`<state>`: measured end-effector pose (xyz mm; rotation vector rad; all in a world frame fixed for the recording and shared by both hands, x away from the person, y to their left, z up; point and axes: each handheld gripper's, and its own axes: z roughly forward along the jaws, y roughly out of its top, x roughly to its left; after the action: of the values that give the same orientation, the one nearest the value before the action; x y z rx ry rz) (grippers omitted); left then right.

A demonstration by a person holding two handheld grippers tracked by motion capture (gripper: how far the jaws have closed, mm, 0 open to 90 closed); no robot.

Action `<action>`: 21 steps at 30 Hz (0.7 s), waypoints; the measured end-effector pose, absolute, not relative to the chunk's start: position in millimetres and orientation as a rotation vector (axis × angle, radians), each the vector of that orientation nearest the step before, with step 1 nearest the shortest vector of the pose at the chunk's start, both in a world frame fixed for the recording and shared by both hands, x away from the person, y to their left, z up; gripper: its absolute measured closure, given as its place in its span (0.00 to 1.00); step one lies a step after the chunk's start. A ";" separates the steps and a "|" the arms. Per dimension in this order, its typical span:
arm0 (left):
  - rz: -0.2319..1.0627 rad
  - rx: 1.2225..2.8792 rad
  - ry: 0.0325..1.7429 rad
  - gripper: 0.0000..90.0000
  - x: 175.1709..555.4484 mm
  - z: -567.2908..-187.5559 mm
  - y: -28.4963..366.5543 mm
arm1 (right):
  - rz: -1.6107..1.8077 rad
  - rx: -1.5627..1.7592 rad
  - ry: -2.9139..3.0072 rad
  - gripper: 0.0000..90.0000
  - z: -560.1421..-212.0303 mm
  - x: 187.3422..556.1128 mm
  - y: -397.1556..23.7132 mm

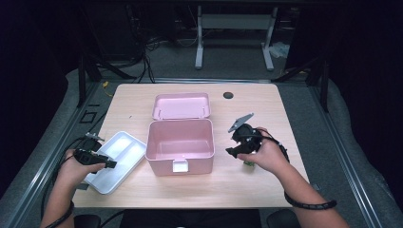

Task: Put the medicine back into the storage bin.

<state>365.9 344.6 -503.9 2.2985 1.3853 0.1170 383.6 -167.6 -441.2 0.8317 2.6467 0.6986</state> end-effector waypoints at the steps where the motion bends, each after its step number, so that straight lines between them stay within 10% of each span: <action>1: 0.115 2.298 1.383 0.52 365.8 -503.5 344.7 | 0.699 0.832 2.647 0.45 -441.2 383.6 -167.6; 21: 0.100 2.287 1.382 0.49 363.2 -502.7 345.8 | 0.210 0.806 2.915 0.45 -440.9 422.0 -193.3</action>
<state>363.2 345.8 -502.7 2.2869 1.3823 0.0998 422.0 -193.3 -440.9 0.8064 2.9148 0.2102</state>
